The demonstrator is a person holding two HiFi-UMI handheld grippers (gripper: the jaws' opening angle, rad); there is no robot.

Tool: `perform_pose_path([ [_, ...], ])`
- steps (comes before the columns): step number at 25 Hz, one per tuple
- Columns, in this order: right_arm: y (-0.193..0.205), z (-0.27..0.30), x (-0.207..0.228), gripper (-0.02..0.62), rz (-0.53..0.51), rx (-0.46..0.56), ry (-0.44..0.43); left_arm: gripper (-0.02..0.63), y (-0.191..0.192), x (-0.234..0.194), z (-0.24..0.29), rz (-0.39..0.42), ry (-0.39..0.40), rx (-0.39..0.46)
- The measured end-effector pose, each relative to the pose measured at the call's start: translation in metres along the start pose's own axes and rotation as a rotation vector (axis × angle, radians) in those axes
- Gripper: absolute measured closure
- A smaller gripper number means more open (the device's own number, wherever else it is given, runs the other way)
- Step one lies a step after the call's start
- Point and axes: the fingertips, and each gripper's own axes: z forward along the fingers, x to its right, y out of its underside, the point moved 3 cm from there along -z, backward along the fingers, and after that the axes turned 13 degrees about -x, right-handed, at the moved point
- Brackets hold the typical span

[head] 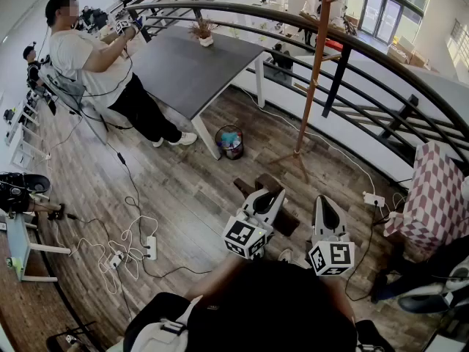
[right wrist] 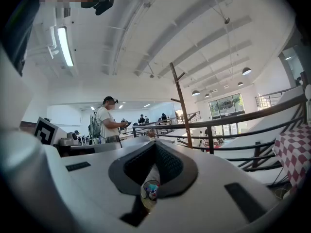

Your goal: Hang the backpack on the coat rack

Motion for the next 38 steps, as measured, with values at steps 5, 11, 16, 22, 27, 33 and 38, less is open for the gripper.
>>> perform_pose_path([
  [5, 0.001, -0.001, 0.002, 0.583, -0.003, -0.002, 0.000, 0.589, 0.003, -0.001, 0.000, -0.010, -0.001, -0.002],
  [11, 0.003, 0.001, -0.001, 0.583, -0.009, -0.005, -0.006, 0.589, 0.005, -0.003, -0.002, -0.018, -0.007, -0.001],
  [16, 0.000, 0.000, -0.003, 0.583, -0.008, 0.006, -0.009, 0.589, 0.005, -0.004, -0.005, -0.022, -0.011, -0.001],
  [22, 0.002, 0.001, -0.007, 0.583, -0.008, -0.001, -0.016, 0.589, 0.007, -0.004, -0.010, -0.031, -0.009, 0.000],
  [27, 0.004, 0.003, -0.010, 0.583, -0.006, -0.004, -0.010, 0.589, 0.007, -0.007, -0.012, -0.028, 0.001, 0.005],
  [33, 0.005, 0.002, -0.018, 0.583, -0.001, -0.001, 0.013, 0.589, 0.005, -0.014, -0.018, -0.025, 0.016, 0.009],
  [38, 0.005, 0.007, -0.027, 0.583, 0.007, 0.001, 0.038, 0.589, 0.003, -0.023, -0.022, -0.020, 0.043, 0.009],
])
